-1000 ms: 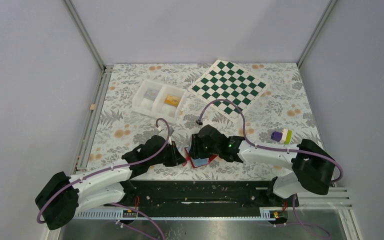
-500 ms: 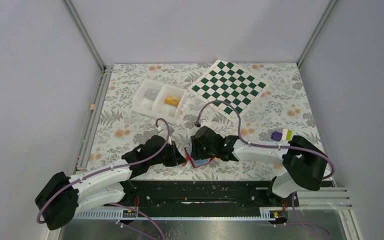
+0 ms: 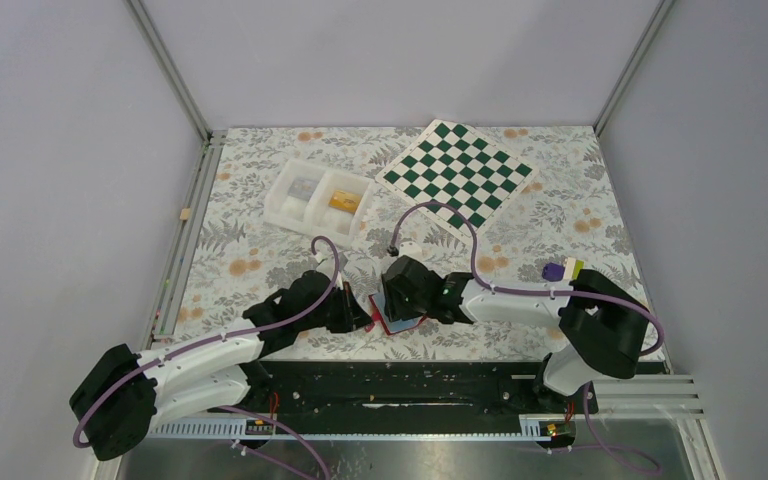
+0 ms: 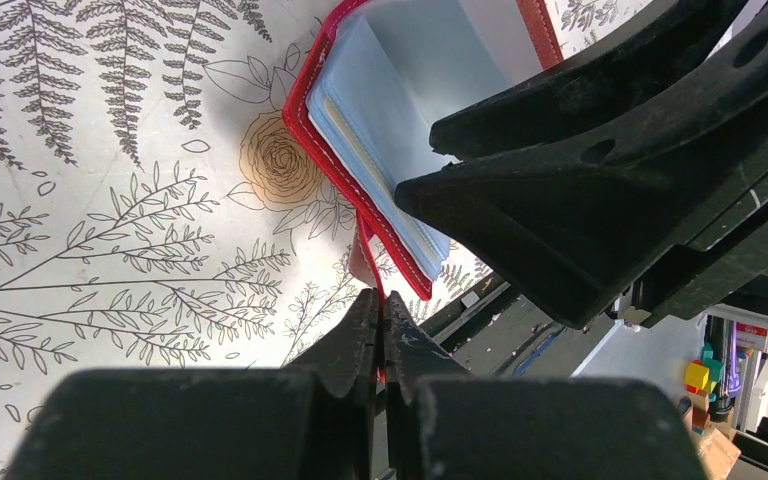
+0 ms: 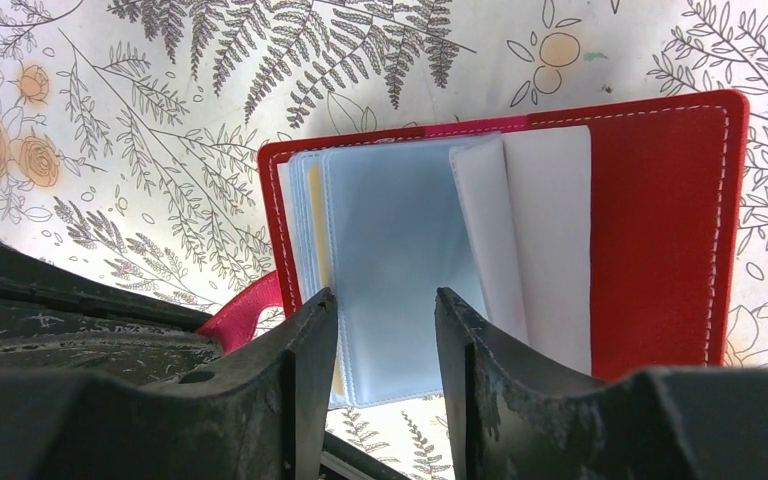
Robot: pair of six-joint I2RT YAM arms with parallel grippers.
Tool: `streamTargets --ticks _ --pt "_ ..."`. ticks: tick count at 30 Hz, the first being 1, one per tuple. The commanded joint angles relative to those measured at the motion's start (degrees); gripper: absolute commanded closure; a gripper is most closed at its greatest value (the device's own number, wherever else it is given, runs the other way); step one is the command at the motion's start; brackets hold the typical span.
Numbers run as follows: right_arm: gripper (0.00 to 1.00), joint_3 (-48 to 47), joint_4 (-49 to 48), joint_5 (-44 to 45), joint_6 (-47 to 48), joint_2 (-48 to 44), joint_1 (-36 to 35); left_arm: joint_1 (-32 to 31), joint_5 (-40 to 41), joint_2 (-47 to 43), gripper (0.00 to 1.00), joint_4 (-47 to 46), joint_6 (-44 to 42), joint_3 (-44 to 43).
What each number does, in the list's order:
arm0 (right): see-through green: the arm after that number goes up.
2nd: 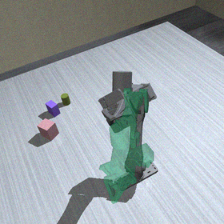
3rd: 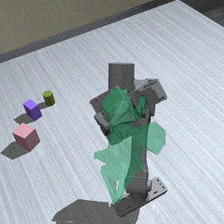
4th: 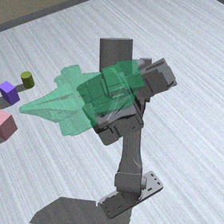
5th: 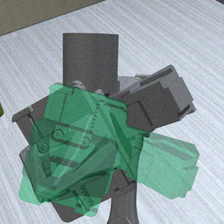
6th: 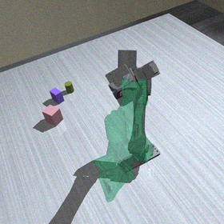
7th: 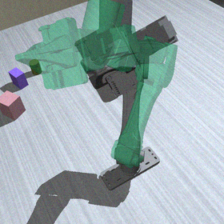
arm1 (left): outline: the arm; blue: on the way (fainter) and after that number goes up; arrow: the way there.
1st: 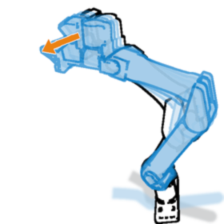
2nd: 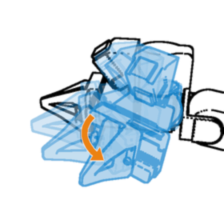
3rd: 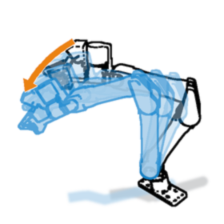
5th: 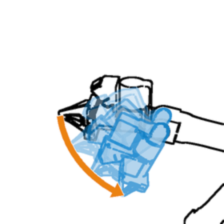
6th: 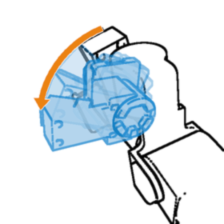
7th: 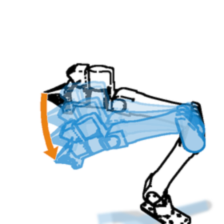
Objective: Take the credit cards out of the card holder
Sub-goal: Open the card holder at the center of the board.
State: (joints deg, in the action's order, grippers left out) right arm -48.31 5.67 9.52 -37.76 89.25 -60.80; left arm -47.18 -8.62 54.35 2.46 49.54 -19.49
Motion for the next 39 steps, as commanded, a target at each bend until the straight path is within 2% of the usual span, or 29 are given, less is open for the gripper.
streamTargets --ticks 1,21,30,39 --pt "0.51 -2.39 1.56 3.05 1.02 0.69 -1.16 0.26 -0.58 -0.65 1.0 -3.25 0.36 -1.26" --pt "0.46 -3.16 2.08 4.35 1.47 1.01 -2.23 0.3 -0.65 -0.56 1.0 -3.69 0.6 -1.0" --pt "0.49 -5.28 8.8 10.58 2.17 2.22 -2.62 0.33 -0.33 -0.71 1.0 -3.21 0.62 -1.01" --pt "0.53 -4.64 9.98 13.38 1.84 1.1 -2.62 0.4 0.13 0.15 1.0 -3.01 0.65 -0.88"
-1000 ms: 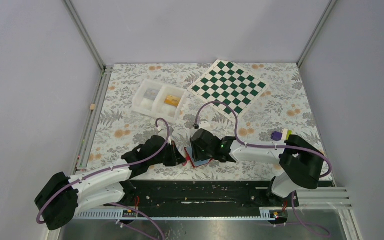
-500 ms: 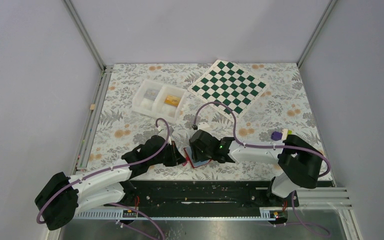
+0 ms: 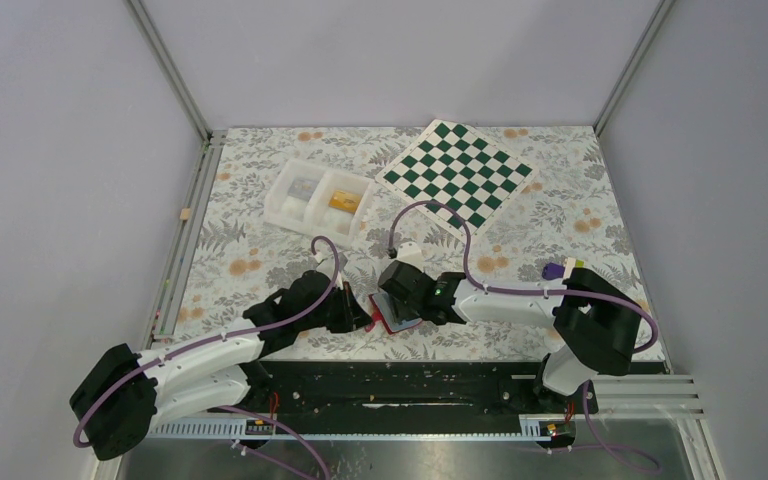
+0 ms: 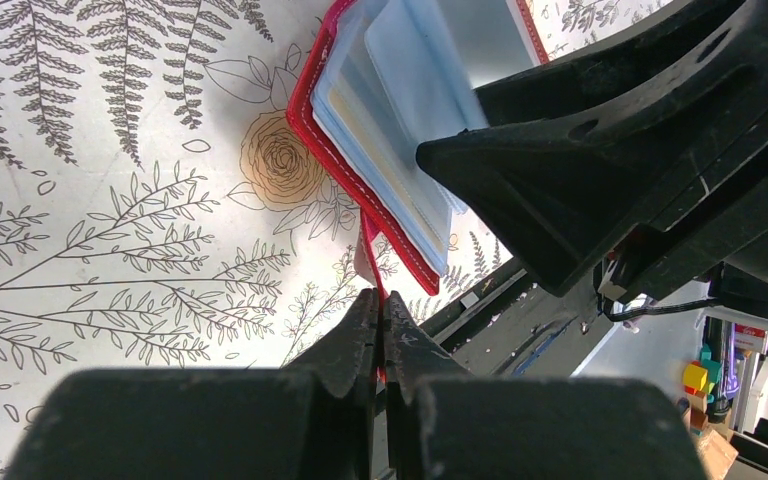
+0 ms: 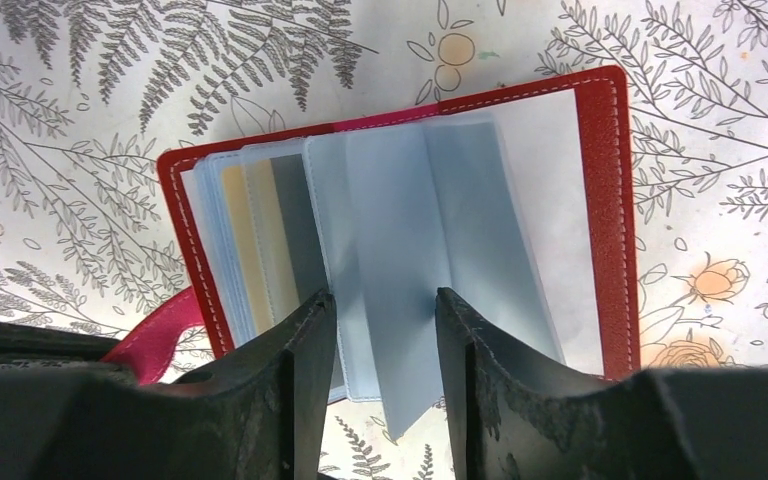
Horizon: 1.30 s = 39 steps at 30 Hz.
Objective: Take the credit cards out of the card holder
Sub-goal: Open the card holder at the center of the board.
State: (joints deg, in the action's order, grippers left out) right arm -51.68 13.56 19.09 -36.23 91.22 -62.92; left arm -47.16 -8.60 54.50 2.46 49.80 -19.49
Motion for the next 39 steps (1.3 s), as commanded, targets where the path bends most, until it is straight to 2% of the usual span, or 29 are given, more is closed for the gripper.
streamTargets --ticks 1,19,28,31,35,39 --pt "0.53 -1.23 2.25 4.11 0.22 -0.95 -0.5 0.32 0.2 0.04 1.0 -2.87 0.37 -0.83" --pt "0.55 2.77 4.33 11.42 -1.67 -4.02 -0.41 0.66 2.47 2.54 1.0 0.5 -0.58 -1.17" --pt "0.5 4.0 6.54 13.62 -1.98 -6.32 1.14 0.69 3.23 1.68 1.0 2.32 -1.52 -1.85" --pt "0.47 4.86 5.22 11.69 -1.51 -6.59 2.15 0.75 3.42 2.54 1.0 2.17 -1.59 -1.83" --pt "0.37 6.94 0.64 5.24 -0.06 -6.63 4.19 0.82 3.2 3.38 1.0 1.68 -1.42 -1.78" --pt "0.36 10.53 -5.64 -3.57 1.08 -8.1 7.07 1.0 3.26 3.75 1.0 1.37 -1.46 -1.65"
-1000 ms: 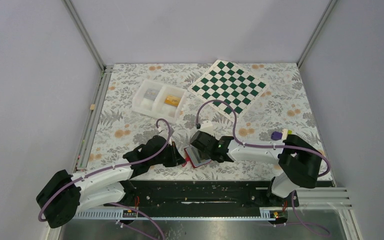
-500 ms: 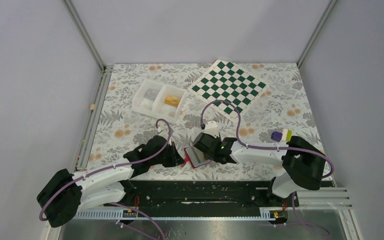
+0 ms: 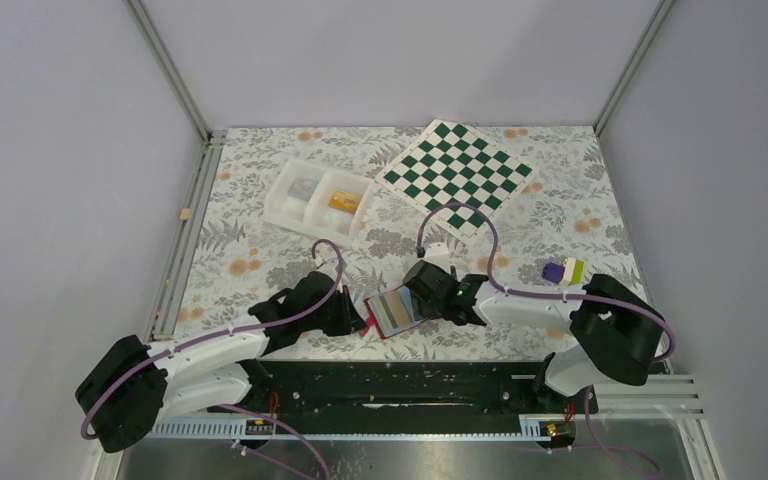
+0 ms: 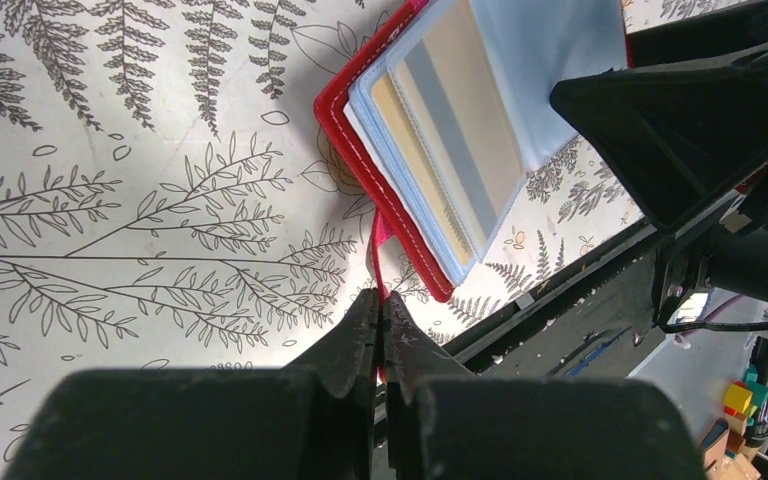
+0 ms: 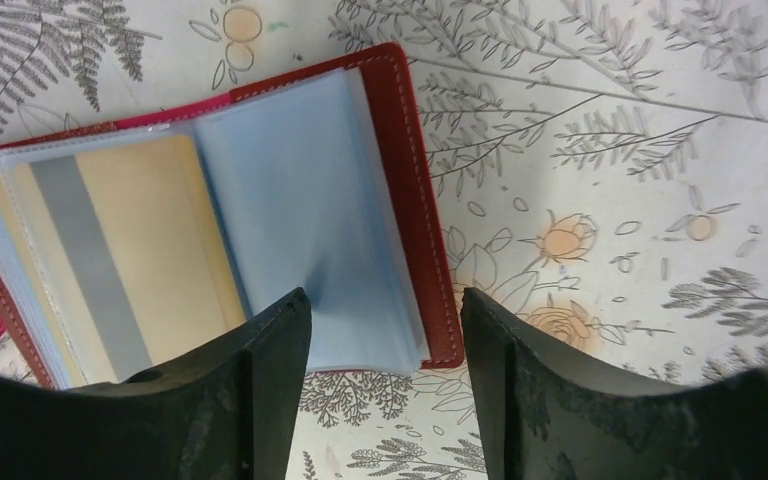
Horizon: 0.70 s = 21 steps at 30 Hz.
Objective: Take the credit cards out of the card holder
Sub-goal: Open the card holder at the center of the board.
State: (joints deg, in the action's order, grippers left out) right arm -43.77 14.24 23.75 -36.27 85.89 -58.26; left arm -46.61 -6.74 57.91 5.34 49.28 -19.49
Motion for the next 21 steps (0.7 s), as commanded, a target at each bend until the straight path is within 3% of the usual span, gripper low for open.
streamTargets --ticks 1,4,10,15,18,21 --pt "0.37 3.52 -7.65 -9.88 1.17 -3.1 3.31 0.44 1.41 0.43 1.0 -1.56 -0.94 -1.7" --pt "0.44 5.5 -10.18 -13.32 1.22 -3.72 5.59 0.47 1.61 0.92 1.0 -1.77 -1.03 -1.64" --pt "0.77 9.03 -17.3 -20.81 0.27 -4.75 8.31 0.87 2.01 2.2 1.0 -2.16 -0.8 -1.63" --pt "0.93 10.96 -18.72 -22.05 -1.09 -6.6 8.69 1.38 3.0 2.92 0.99 -0.82 -0.5 -2.38" --pt "1.0 11.53 -18.29 -21.65 -1.89 -7.21 8.69 1.61 4.54 2.98 0.87 2.09 -0.65 -3.7" --pt "1.0 12.13 -17.75 -21.19 -3.17 -7.72 8.69 1.65 6.36 1.66 0.73 5.59 -0.92 -5.64"
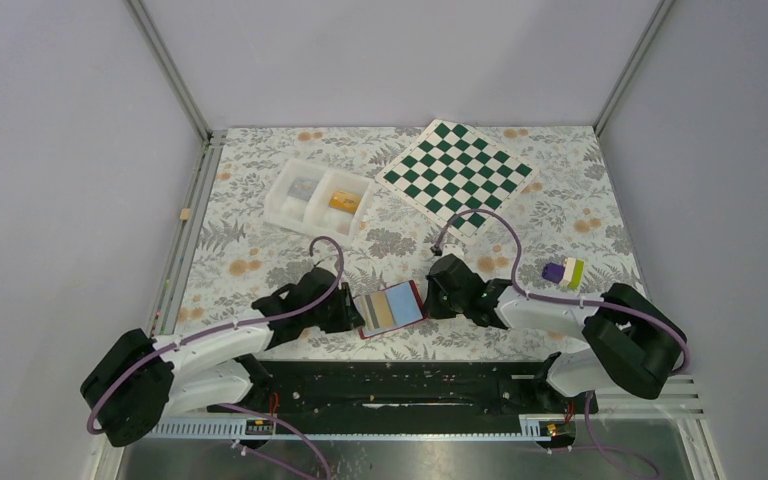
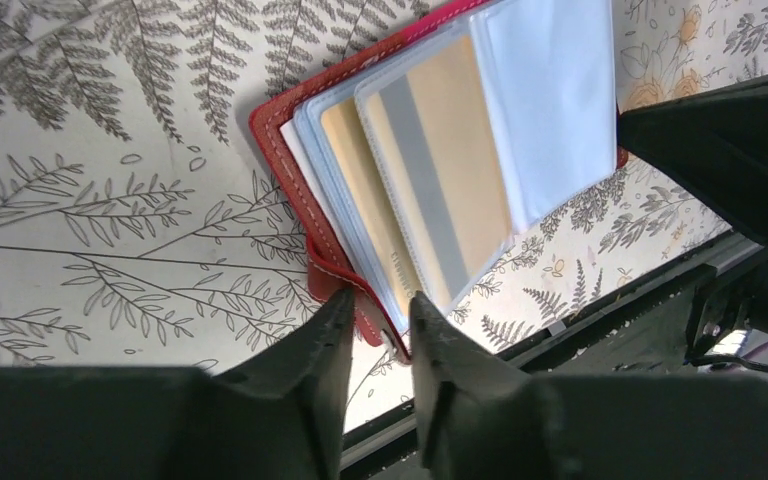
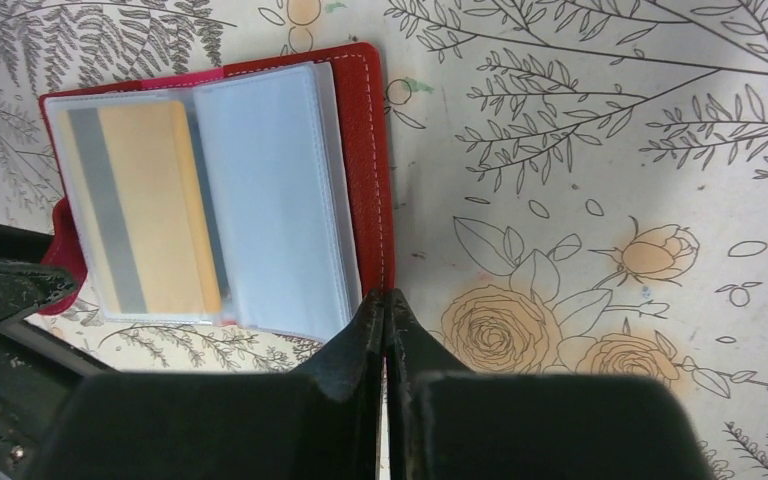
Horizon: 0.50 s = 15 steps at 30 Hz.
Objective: Take the credit cards out of the card holder
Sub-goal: Open the card holder at the center of the board.
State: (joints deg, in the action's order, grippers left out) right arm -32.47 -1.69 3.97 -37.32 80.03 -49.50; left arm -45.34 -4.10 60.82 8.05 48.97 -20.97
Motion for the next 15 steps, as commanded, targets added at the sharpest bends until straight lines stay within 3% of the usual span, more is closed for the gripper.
streamTargets --ticks 1,3,7,15 --pt "1.0 1.18 -1.84 -1.75 -2.47 -2.06 -0.06 0.35 3.84 -1.97 0.68 3.93 -0.56 -4.87" --pt "1.0 1.93 -1.87 -2.12 -3.39 -2.75 -0.12 0.47 5.83 -3.99 0.61 6.35 -0.54 -6.08" --pt "1.0 3.52 -3.12 -2.39 -4.59 -3.65 -0.07 0.48 5.9 -6.77 0.57 7.88 -0.61 -8.24" --pt "1.0 7.06 -4.11 -2.62 -9.81 -6.59 -0.05 0.4 -0.8 -4.9 0.56 1.06 -1.33 -9.76"
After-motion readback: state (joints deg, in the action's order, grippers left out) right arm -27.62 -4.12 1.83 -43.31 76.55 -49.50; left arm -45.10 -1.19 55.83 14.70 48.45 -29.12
